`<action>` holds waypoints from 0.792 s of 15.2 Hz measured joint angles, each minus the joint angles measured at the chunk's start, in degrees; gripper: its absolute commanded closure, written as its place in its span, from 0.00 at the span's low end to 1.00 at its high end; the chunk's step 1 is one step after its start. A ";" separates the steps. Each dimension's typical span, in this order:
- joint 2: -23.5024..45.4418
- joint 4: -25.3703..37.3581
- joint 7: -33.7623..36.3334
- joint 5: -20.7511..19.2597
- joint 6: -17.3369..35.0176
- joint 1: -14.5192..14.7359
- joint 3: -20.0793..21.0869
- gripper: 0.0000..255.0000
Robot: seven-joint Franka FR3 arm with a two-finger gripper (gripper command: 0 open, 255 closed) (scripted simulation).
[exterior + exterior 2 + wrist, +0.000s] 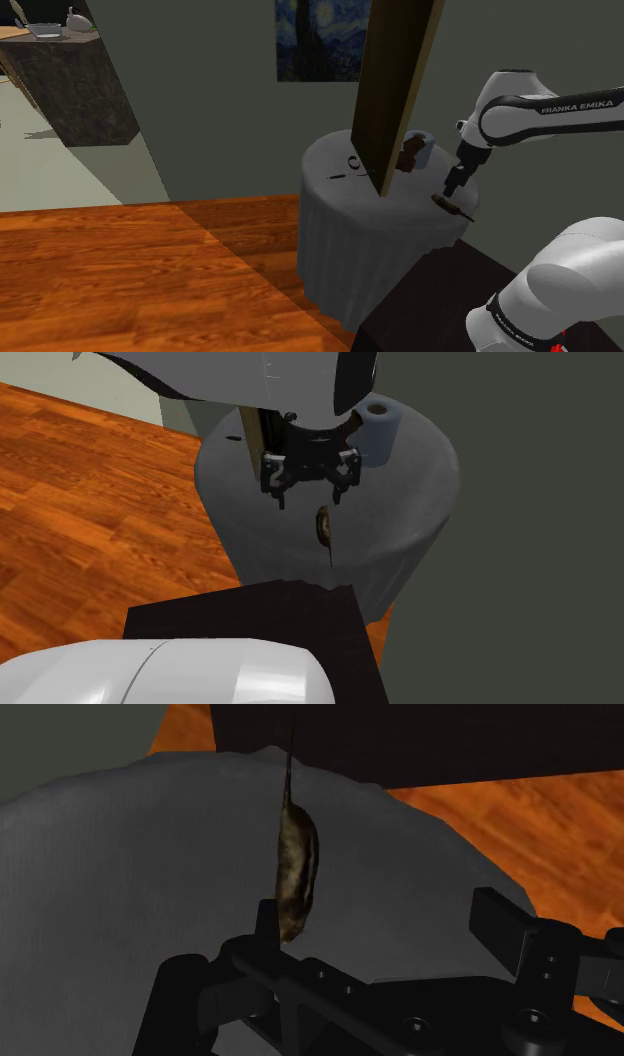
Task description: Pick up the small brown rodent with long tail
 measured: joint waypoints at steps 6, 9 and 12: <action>6.60 -2.40 -3.07 -1.89 8.13 -1.79 -5.29 0.00; 9.26 -3.27 -3.54 -2.03 11.62 -1.52 -6.36 0.00; 11.65 -4.36 -3.79 -2.05 15.06 -1.13 -7.17 0.00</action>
